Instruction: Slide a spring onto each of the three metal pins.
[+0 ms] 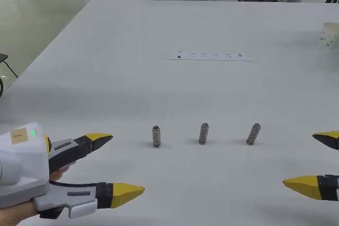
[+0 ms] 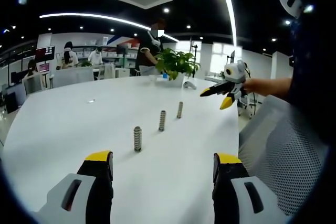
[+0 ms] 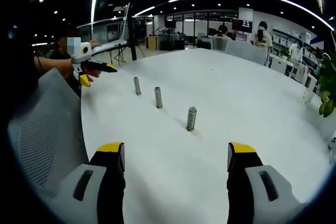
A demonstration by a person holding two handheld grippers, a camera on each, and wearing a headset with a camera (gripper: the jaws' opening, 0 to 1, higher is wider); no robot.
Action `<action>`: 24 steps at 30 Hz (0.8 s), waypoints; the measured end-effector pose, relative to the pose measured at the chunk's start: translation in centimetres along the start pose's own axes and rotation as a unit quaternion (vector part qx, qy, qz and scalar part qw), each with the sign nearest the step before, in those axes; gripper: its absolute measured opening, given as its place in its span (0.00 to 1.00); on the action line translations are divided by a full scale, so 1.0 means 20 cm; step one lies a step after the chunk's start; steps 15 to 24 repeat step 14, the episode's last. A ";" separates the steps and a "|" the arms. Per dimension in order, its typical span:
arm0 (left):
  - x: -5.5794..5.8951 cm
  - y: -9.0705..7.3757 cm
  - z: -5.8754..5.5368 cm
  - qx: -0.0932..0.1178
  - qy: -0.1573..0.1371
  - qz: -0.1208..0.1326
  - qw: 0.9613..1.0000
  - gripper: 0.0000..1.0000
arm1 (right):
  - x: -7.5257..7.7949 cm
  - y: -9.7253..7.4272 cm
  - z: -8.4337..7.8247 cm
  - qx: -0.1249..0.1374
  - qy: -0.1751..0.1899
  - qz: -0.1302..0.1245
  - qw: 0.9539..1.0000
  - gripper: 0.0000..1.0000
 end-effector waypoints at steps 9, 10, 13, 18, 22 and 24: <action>0.00 0.00 -0.01 -0.003 -0.001 0.000 1.000 0.75 | 0.01 0.00 0.01 0.006 -0.007 -0.002 1.000 0.83; 0.00 0.00 -0.01 -0.003 -0.001 -0.001 1.000 0.75 | 0.01 0.00 0.01 0.005 -0.008 -0.002 1.000 0.83; 0.00 0.00 0.00 -0.004 -0.001 -0.002 1.000 0.75 | 0.01 0.00 0.01 0.005 -0.009 -0.003 1.000 0.83; 0.00 0.00 0.00 -0.004 -0.001 -0.002 1.000 0.75 | 0.01 0.00 0.01 0.004 -0.009 -0.004 1.000 0.83; 0.00 0.00 0.00 -0.004 -0.001 -0.002 1.000 0.75 | 0.01 0.00 0.01 0.004 -0.009 -0.004 1.000 0.83; 0.00 0.00 0.00 -0.004 -0.001 -0.002 1.000 0.75 | 0.01 0.00 0.01 0.004 -0.009 -0.004 1.000 0.83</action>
Point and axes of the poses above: the centre of the closed fingertips' face, and the gripper's own axes: y roughly forward along the fingers, x roughly to its right, z roughly out of its top, the point moved 2 cm from there along -y, roughly backward along the fingers, and after that the axes turned 1 degree about z, right-handed, at the moved point
